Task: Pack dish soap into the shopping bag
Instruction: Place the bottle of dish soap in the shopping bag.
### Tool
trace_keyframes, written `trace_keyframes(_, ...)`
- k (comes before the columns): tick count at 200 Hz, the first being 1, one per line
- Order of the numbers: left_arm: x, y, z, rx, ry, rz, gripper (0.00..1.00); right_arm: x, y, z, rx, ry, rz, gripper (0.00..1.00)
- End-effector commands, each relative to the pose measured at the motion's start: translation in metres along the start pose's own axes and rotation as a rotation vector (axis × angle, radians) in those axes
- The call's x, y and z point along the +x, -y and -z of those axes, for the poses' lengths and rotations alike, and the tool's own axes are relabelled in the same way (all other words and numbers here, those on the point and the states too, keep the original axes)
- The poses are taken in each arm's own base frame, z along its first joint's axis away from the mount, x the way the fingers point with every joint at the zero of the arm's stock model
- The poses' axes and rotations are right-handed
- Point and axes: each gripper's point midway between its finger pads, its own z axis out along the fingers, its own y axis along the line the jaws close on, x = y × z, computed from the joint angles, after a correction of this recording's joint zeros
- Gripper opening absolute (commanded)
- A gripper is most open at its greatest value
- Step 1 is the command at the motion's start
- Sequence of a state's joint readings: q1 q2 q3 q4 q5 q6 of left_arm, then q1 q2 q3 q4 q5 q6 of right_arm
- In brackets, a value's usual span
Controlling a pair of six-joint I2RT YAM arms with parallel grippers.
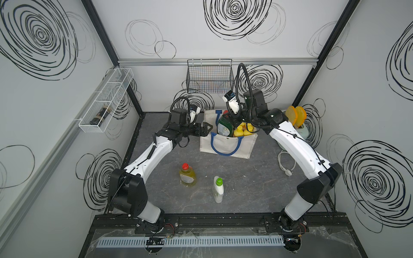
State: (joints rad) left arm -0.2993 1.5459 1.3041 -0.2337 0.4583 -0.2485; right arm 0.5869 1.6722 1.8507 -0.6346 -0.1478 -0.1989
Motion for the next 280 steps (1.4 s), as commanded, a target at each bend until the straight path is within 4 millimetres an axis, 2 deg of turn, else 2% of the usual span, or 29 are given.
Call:
trace_keyframes(1, -0.011, -0.001, -0.001, -0.022, 0.004, -0.043, 0.97, -0.055, 0.002, 0.040, 0.031, 0.236, 0.032, 0.00)
trace_keyframes(52, -0.011, 0.005, 0.000, -0.006, 0.007, -0.052, 0.89, -0.027, 0.009, 0.023, 0.082, 0.216, 0.005, 0.00)
trace_keyframes(118, -0.011, 0.008, -0.001, 0.002, 0.002, -0.052, 0.79, -0.004, 0.012, -0.002, 0.121, 0.204, -0.023, 0.00)
trace_keyframes(180, -0.012, 0.010, 0.001, 0.011, 0.006, -0.055, 0.77, 0.021, 0.015, -0.034, 0.156, 0.143, -0.055, 0.00)
trace_keyframes(280, -0.014, 0.014, 0.003, 0.027, 0.015, -0.056, 0.76, 0.063, 0.008, -0.062, 0.152, 0.083, -0.112, 0.00)
